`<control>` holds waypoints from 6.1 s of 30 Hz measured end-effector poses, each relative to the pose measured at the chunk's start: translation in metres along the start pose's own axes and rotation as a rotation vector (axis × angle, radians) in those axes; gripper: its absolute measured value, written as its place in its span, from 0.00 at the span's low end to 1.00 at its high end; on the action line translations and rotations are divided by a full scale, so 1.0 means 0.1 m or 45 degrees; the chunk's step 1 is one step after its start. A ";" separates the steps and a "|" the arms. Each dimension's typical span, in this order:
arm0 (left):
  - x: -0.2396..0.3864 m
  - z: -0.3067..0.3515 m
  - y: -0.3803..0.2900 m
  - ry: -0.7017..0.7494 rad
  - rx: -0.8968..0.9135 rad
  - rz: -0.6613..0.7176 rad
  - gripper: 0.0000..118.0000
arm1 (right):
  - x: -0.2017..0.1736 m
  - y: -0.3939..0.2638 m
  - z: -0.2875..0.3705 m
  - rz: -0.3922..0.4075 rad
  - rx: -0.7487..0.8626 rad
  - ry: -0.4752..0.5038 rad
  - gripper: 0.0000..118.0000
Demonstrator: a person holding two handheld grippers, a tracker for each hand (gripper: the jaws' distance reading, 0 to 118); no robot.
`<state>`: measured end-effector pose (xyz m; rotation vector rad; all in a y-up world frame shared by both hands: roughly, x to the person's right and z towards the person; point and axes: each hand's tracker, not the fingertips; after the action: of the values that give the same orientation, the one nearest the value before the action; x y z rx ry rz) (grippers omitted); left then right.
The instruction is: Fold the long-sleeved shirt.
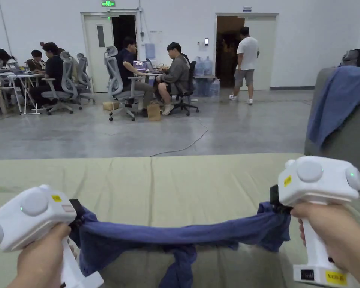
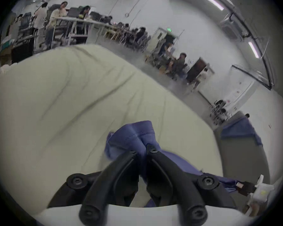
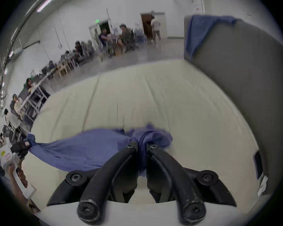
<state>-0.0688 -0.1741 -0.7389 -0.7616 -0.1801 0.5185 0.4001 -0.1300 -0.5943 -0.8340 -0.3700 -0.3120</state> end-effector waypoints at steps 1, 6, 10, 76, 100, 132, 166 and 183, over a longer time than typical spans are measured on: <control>-0.11 0.03 -0.13 0.006 -0.015 -0.020 0.03 | 0.06 -0.19 0.00 -0.004 -0.006 0.024 0.04; -0.56 0.60 -0.65 -0.060 -0.069 -0.103 0.03 | 0.37 -0.97 0.38 0.096 -0.033 0.070 0.04; -0.96 1.21 -1.08 -0.076 -0.131 -0.133 0.03 | 0.50 -1.69 0.91 0.151 -0.041 0.089 0.04; -1.89 1.58 -1.80 0.165 -0.265 -0.349 0.01 | -0.28 -2.16 0.68 0.344 -0.185 0.297 1.00; -1.75 2.57 -1.63 0.002 -0.040 -0.133 0.01 | -0.58 -2.13 1.07 0.634 0.052 0.091 0.00; 0.11 4.50 -0.81 -0.458 0.528 -0.152 0.00 | 0.17 -1.53 4.51 0.325 0.880 0.220 0.00; 2.14 2.24 2.25 -0.081 0.651 -0.541 0.00 | -0.59 2.47 2.54 0.362 0.682 -0.256 0.00; 0.09 -0.03 -0.39 0.121 -0.204 -0.633 0.00 | 0.12 -0.56 -0.52 0.308 -0.161 -0.243 0.00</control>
<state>-0.0451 -0.1951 -0.7147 -0.8599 -0.3143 -0.0041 0.3982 -0.2063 -0.5842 -1.0256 -0.4256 -0.0305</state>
